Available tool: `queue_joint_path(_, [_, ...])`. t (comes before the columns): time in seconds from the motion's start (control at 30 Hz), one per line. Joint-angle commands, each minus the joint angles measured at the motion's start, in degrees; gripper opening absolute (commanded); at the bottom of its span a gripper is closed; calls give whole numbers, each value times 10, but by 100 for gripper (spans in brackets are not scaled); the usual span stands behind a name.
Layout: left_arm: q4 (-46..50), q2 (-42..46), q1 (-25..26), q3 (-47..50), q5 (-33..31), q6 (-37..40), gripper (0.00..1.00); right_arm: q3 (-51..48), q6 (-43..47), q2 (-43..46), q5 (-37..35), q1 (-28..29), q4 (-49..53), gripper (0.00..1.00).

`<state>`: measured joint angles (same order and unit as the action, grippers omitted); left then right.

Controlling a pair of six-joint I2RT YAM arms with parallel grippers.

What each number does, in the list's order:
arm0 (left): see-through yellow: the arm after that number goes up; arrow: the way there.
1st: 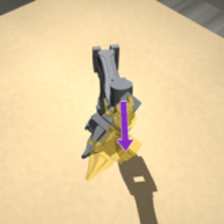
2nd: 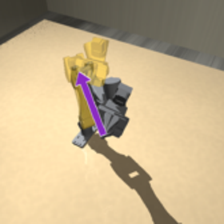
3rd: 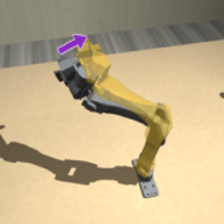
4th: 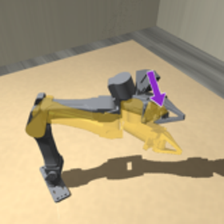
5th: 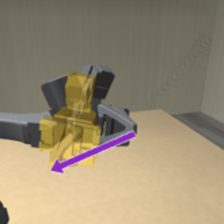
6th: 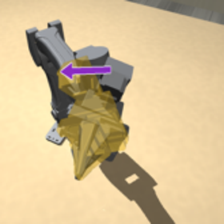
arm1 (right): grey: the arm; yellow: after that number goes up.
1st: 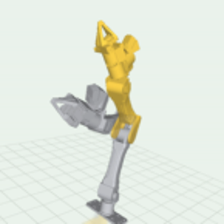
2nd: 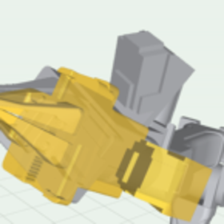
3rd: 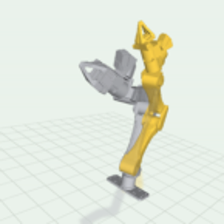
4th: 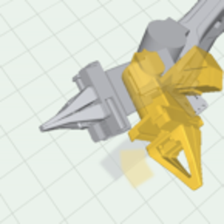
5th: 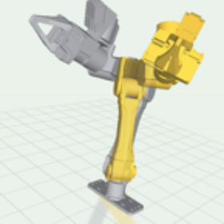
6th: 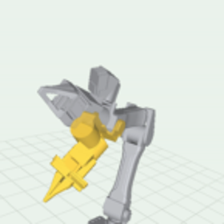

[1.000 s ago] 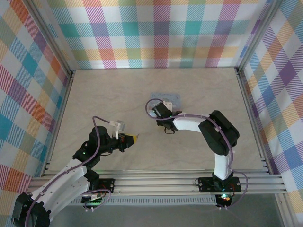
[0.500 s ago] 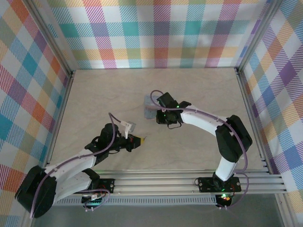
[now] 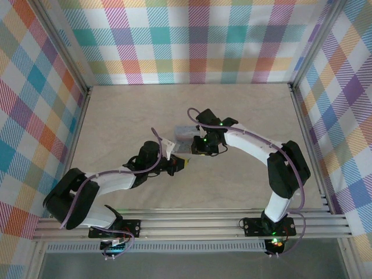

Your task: Unlock the padlock with the key

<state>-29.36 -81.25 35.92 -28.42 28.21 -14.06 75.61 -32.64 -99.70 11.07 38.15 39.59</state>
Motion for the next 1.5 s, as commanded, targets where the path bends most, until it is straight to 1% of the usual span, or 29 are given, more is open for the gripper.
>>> queue_joint_path(0.0, [-78, -29, 6, -13, 9, 5, 0, 33, 7, -3, 63, -9, 13, 0])
queue_joint_path(0.17, [-168, -65, 6, 2, 6, -10, 0, 47, -5, 0, 105, -23, 30, 0])
queue_joint_path(0.3, [-214, -74, 6, 10, 8, -23, 0, 47, -15, 6, 130, -32, 32, 0])
queue_joint_path(0.4, [-217, -63, 6, 18, -3, -22, 0, 42, -27, 7, 151, -39, 27, 0])
queue_joint_path(0.63, [-215, -38, 6, 30, -19, -22, 0, 33, -56, 9, 169, -44, 7, 0])
queue_joint_path(0.9, [-236, -44, 6, 37, -25, -31, 0, 29, -78, 10, 172, -48, -14, 0])
queue_joint_path(1.27, [-258, -33, 6, 55, -57, -37, 0, 18, -84, 13, 171, -50, -24, 0])
queue_joint_path(1.47, [-275, -37, 6, 55, -54, -46, 0, 11, -89, 14, 180, -50, -34, 0])
